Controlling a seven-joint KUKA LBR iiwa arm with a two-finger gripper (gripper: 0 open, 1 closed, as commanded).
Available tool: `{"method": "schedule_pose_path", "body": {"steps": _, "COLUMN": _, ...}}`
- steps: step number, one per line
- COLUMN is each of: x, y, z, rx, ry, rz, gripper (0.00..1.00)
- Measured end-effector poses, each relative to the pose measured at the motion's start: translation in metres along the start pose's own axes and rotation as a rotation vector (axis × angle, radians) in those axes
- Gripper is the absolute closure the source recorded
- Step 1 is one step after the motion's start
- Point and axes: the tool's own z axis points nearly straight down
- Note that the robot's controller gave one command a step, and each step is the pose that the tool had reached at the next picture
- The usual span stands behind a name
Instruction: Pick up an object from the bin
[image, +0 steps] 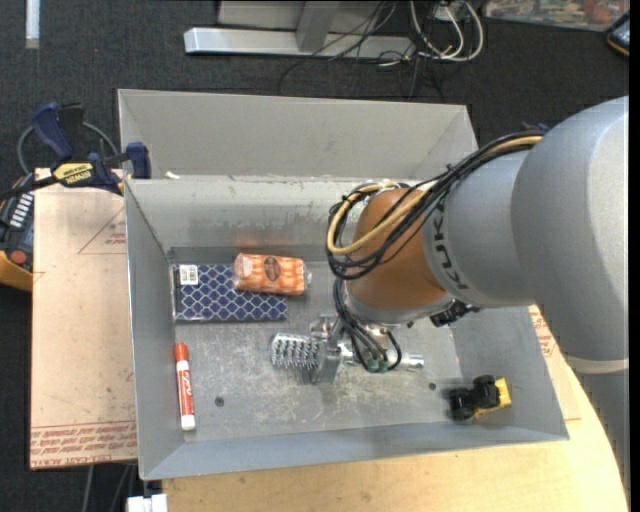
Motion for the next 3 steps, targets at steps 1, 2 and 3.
{"method": "schedule_pose_path", "body": {"steps": 1, "x": 0.002, "y": 0.0, "z": -0.004, "rx": 0.001, "ry": 0.005, "rz": 0.0, "gripper": 1.0}}
{"method": "schedule_pose_path", "body": {"steps": 2, "x": 0.004, "y": -0.001, "z": -0.025, "rx": 0.002, "ry": 0.011, "rz": 0.0, "gripper": 1.0}}
{"method": "schedule_pose_path", "body": {"steps": 3, "x": 0.001, "y": 0.0, "z": -0.047, "rx": 0.0, "ry": 0.003, "rz": 0.0, "gripper": 1.0}}
